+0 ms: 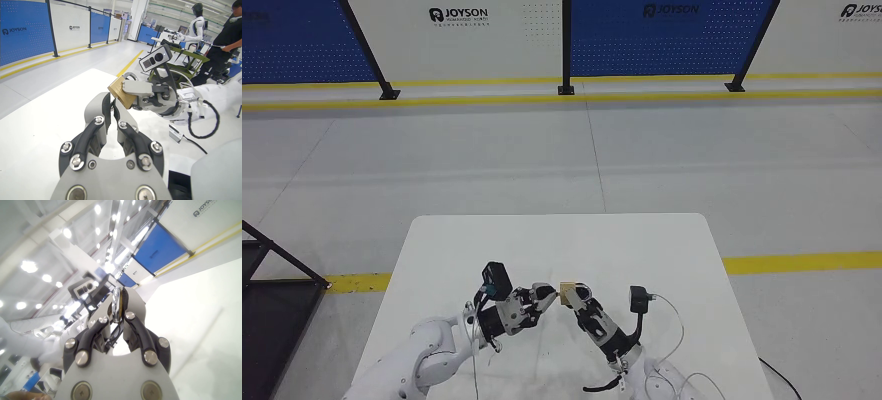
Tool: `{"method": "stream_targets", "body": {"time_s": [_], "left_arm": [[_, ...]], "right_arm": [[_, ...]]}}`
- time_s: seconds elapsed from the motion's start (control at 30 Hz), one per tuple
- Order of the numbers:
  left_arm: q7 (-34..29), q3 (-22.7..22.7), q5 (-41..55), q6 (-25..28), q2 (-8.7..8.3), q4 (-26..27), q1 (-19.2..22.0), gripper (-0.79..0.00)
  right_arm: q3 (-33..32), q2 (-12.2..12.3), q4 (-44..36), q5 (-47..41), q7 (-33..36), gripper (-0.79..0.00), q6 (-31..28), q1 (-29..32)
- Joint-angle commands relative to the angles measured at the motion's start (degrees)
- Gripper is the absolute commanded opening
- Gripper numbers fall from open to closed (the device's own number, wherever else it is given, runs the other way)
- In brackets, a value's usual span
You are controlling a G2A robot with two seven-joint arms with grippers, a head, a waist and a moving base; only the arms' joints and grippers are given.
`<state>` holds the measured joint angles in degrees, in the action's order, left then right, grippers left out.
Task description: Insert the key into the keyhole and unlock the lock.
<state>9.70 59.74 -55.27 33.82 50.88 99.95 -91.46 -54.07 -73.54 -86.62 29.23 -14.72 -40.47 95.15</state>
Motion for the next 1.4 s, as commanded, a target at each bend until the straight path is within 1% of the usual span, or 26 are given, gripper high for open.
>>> {"method": "stream_targets", "body": {"time_s": [0.0, 0.17, 0.37, 0.6, 0.67, 1.0, 1.37], "left_arm": [[0.8, 0.1, -1.3, -0.2, 0.06, 0.0, -0.2, -0.785], [3.1, 0.3, -5.2, -1.2, 0.23, 0.2, -0.9, -0.785], [5.5, 0.7, -8.2, -1.1, 0.36, 0.2, -1.5, -0.785], [6.9, 1.1, -11.5, -3.1, 0.56, 0.7, -2.4, -0.785], [7.1, 1.1, -13.4, -4.7, 0.64, 1.0, -2.7, -0.785], [9.4, 1.0, -16.3, -5.6, 1.04, 1.1, -3.2, -0.785], [11.6, 0.4, -22.0, -10.3, 1.65, 1.1, -3.5, -0.785]], "right_arm": [[-0.1, 0.0, 0.0, -0.2, 0.2, -0.785, -0.1, 0.0], [-0.2, 0.0, 0.1, -1.4, 1.3, -0.785, -0.3, -0.1], [-0.4, 0.0, 0.1, -2.3, 2.2, -0.785, -0.3, -0.1], [-0.5, -0.1, 0.1, -3.1, 3.0, -0.785, -0.4, -0.1], [-0.5, -0.1, 0.1, -3.3, 3.3, -0.785, -0.4, -0.1], [-0.6, -0.1, 0.0, -4.1, 4.6, -0.785, -0.2, -0.1], [-0.8, -0.1, 0.0, -4.8, 5.8, -0.785, -0.3, 0.1]]}}
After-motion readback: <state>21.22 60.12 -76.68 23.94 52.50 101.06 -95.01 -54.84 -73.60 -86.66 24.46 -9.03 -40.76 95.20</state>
